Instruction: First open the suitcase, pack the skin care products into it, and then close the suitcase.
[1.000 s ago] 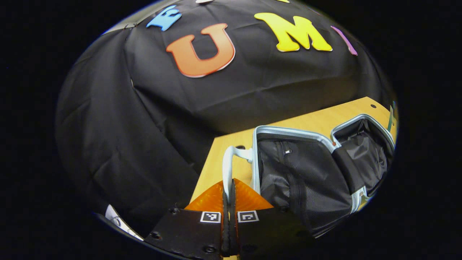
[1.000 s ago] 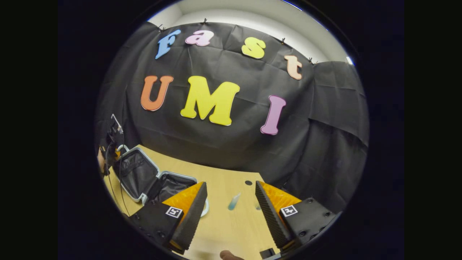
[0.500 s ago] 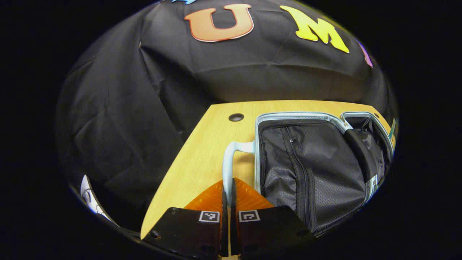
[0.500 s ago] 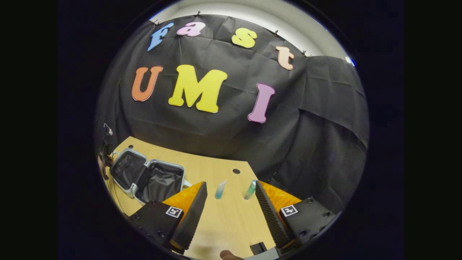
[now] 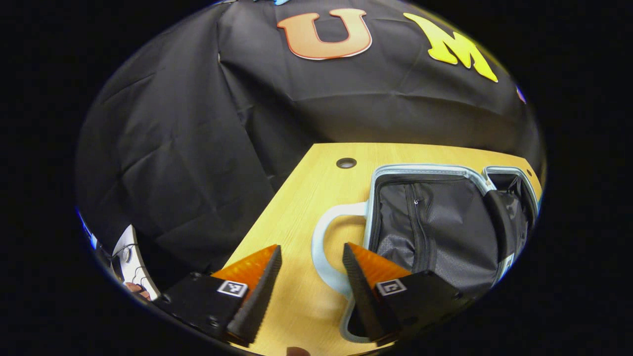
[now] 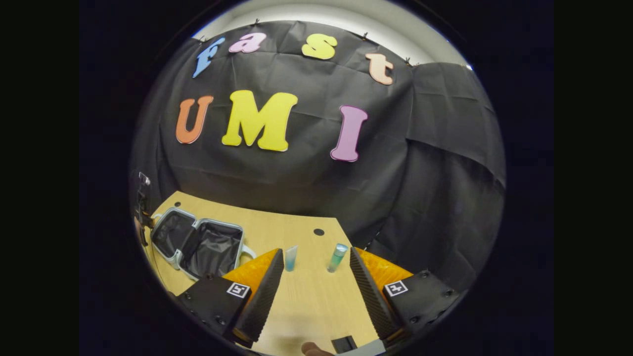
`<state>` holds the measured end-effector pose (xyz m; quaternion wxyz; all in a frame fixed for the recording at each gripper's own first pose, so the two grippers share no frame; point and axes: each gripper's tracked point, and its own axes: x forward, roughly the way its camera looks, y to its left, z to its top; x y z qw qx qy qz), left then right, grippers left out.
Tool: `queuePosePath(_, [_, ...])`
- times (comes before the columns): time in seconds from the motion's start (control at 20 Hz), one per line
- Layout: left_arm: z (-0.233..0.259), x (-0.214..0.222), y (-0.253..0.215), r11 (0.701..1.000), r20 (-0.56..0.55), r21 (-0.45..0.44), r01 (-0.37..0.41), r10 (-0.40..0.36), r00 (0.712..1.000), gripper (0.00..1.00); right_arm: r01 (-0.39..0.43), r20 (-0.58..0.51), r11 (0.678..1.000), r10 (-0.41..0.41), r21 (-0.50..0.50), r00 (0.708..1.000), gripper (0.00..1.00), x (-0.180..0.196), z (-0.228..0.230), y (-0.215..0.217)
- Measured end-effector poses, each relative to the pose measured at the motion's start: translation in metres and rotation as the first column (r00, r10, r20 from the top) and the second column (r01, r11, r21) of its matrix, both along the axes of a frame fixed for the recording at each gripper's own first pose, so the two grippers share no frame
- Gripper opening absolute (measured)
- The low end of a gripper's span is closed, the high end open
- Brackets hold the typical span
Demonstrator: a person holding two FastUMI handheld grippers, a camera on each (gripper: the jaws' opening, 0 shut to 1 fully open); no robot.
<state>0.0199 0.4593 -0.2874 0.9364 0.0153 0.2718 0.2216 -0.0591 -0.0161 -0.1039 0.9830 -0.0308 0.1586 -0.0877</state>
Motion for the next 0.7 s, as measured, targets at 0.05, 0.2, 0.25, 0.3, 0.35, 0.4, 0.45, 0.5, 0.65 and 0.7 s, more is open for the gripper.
queuePosePath(0.05, [0.008,-0.003,-0.005,1.000,0.012,0.006,-0.011,0.011,1.000,0.93,-0.002,-0.005,1.000,0.002,0.001,1.000,0.79,0.001,-0.006,-0.007])
queuePosePath(0.2, [0.042,-0.010,-0.035,1.000,0.069,0.022,-0.013,0.012,0.998,0.91,-0.027,-0.008,1.000,0.027,0.010,1.000,0.80,0.009,-0.015,-0.025])
queuePosePath(0.25, [0.053,-0.009,-0.049,1.000,0.087,0.026,-0.007,0.005,0.996,0.92,-0.050,-0.006,0.999,0.050,0.016,0.999,0.80,0.012,-0.018,-0.029])
queuePosePath(0.3, [0.062,-0.010,-0.065,0.999,0.099,0.032,-0.006,0.003,0.995,0.92,-0.060,-0.001,0.998,0.060,0.012,0.998,0.80,0.017,-0.020,-0.036])
queuePosePath(0.35, [0.069,-0.010,-0.081,0.999,0.109,0.032,0.002,-0.006,0.994,0.93,-0.063,0.004,0.998,0.063,0.011,0.998,0.80,0.024,-0.021,-0.046])
queuePosePath(0.4, [0.075,-0.011,-0.100,1.000,0.120,0.025,0.012,-0.015,0.993,0.93,-0.069,0.003,0.997,0.069,0.021,0.998,0.79,0.028,-0.024,-0.054])
queuePosePath(0.45, [0.079,-0.009,-0.123,1.000,0.131,0.009,0.027,-0.027,0.991,0.93,-0.074,-0.006,0.997,0.074,0.032,0.997,0.80,0.033,-0.031,-0.060])
queuePosePath(0.5, [0.081,-0.005,-0.147,0.999,0.145,-0.009,0.046,-0.044,0.988,0.93,-0.077,-0.015,0.996,0.078,0.040,0.997,0.80,0.037,-0.038,-0.067])
queuePosePath(0.65, [0.072,0.009,-0.242,0.991,0.159,-0.048,0.126,-0.117,0.980,0.93,-0.117,-0.037,0.993,0.118,0.032,0.992,0.80,0.054,-0.056,-0.088])
queuePosePath(0.7, [0.069,0.012,-0.264,0.987,0.160,-0.058,0.149,-0.138,0.977,0.93,-0.132,-0.042,0.991,0.133,0.026,0.990,0.80,0.058,-0.060,-0.094])
